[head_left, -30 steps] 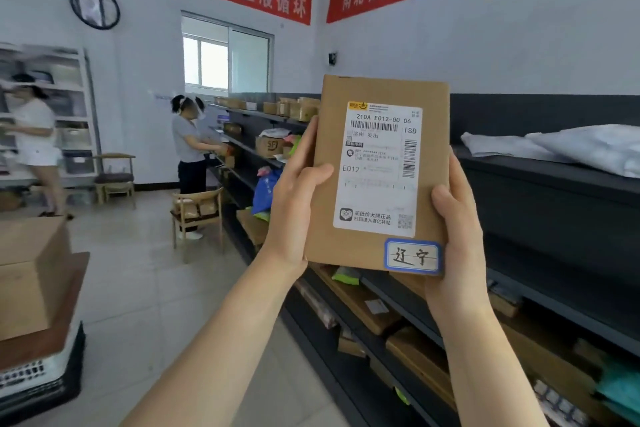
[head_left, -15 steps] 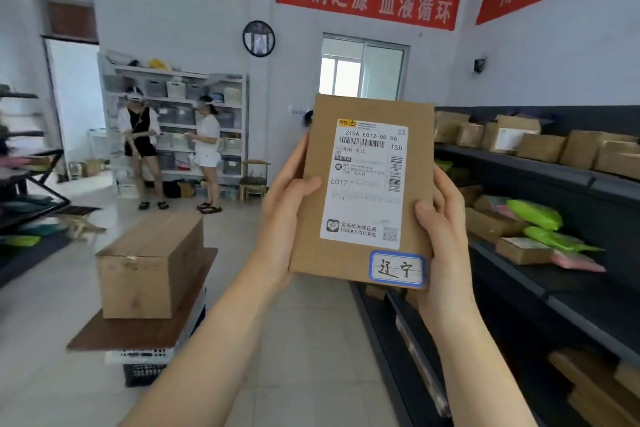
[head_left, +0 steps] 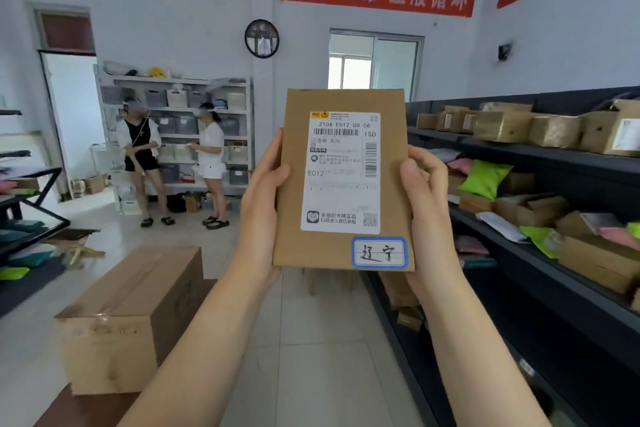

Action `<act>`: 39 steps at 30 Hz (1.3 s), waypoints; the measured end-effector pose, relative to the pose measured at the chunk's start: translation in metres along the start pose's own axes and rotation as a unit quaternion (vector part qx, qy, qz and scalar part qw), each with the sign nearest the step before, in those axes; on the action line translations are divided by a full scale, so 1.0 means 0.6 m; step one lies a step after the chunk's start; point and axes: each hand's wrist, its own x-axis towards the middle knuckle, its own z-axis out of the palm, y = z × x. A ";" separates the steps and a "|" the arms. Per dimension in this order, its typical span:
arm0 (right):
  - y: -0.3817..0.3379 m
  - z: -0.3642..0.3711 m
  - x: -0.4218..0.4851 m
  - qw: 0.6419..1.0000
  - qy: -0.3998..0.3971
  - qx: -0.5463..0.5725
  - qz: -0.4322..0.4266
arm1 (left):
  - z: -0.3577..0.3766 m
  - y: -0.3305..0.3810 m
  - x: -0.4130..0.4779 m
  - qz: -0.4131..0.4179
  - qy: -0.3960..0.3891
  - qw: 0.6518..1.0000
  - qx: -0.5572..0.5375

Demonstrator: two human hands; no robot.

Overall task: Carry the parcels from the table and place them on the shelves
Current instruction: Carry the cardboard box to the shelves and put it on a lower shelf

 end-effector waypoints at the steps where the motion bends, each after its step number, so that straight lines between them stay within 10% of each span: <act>1: 0.022 0.003 0.030 1.000 0.004 -0.002 -0.001 | -0.011 -0.018 0.036 0.001 -0.007 1.000 -0.002; 23: 0.498 -0.281 0.566 0.983 0.171 -0.060 0.021 | -0.041 -0.686 0.576 -0.138 -0.020 0.988 -0.063; 39: 0.668 -0.417 0.803 0.889 0.407 -0.196 -0.077 | 0.063 -1.060 0.877 -0.246 -0.260 0.906 -0.225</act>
